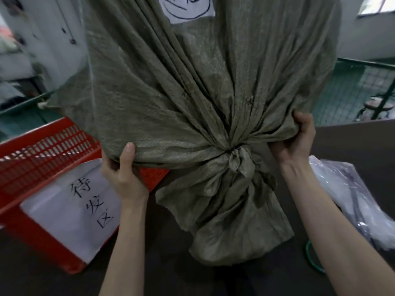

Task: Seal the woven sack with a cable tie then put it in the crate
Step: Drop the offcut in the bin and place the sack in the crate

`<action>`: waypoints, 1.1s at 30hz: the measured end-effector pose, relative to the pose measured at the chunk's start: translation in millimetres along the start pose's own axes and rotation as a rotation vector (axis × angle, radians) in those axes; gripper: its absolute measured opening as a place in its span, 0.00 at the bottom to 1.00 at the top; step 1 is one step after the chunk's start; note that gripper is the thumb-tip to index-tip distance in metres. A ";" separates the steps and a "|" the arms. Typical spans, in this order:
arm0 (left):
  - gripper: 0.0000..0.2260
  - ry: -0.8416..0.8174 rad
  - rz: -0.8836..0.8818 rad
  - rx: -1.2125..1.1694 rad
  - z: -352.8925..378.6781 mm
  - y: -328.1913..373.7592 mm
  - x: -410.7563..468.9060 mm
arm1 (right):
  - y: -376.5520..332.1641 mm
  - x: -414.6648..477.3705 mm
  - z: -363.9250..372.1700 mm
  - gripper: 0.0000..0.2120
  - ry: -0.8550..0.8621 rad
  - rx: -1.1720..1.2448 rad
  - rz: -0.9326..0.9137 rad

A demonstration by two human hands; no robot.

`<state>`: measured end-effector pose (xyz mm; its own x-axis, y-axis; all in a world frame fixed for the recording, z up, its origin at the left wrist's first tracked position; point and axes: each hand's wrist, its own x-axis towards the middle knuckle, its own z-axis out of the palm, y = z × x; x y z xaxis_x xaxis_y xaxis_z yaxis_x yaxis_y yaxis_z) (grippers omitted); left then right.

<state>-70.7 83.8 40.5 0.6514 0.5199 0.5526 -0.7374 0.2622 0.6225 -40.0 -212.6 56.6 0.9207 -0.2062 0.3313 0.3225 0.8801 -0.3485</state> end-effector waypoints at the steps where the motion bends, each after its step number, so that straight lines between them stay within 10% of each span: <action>1: 0.16 0.001 0.010 -0.013 -0.6 3.1 2.7 | 2.8 4.0 5.9 0.33 -0.029 0.004 0.007; 28: 0.21 0.384 0.184 0.263 -105.1 35.7 111.1 | 219.8 134.3 128.3 0.23 -0.149 -0.204 0.320; 33: 0.23 0.518 0.054 0.517 -125.2 41.4 114.7 | 274.8 148.5 133.8 0.42 -0.118 -0.453 0.429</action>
<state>-48.9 256.1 60.3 0.3540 0.8723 0.3372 -0.5044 -0.1255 0.8543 156.0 55.9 127.4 0.9666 0.1958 0.1656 0.0154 0.6003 -0.7997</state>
